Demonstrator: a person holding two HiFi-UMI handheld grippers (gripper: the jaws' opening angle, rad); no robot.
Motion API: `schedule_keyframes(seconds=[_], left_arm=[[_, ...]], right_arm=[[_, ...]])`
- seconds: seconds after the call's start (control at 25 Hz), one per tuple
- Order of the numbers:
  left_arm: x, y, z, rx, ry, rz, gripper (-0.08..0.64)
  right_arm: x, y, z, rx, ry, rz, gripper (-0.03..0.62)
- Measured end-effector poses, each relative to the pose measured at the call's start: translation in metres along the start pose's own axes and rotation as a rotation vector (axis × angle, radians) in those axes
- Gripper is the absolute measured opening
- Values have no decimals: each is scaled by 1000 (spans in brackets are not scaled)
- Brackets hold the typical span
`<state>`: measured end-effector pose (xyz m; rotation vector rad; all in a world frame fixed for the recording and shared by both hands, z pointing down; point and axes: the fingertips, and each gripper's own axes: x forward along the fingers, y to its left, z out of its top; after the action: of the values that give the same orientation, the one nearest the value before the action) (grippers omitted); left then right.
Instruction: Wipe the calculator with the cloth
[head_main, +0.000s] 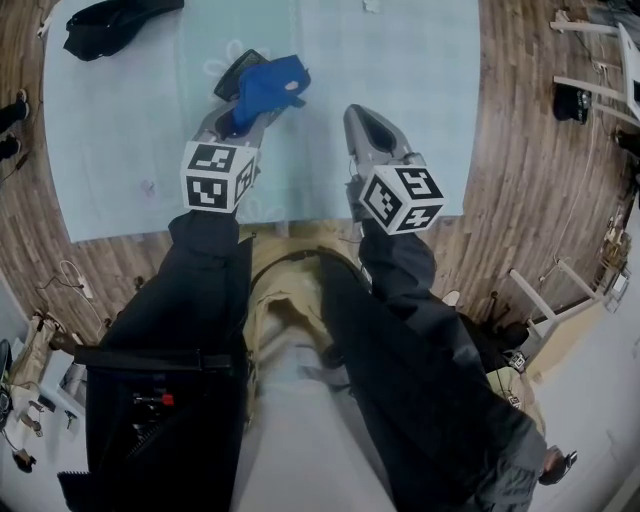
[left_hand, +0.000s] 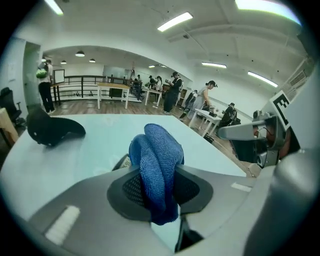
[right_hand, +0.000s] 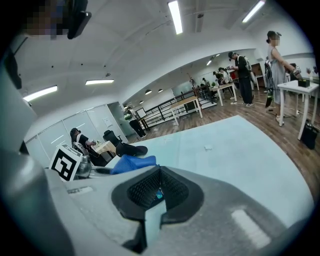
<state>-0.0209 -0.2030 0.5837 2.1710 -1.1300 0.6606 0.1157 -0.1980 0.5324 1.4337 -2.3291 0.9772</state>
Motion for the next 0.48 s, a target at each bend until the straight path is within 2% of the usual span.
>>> schedule_keyframes(seconds=[0.12,0.28,0.4,0.48], left_arm=[[-3,30,21,47,-43,110,94],[-5,60,30,107,-44,235,94],[3,78,26,192,-18,339,94],[17,81,11,266,35,377,94]], right_arm=[[2,-3,7,-2,-10,8,-2],[1,-4,13,-6,-24,14,-2],[-1,-6,12,-3,-23,16,-2],[-4,-8,7,2,-15,12,-2]])
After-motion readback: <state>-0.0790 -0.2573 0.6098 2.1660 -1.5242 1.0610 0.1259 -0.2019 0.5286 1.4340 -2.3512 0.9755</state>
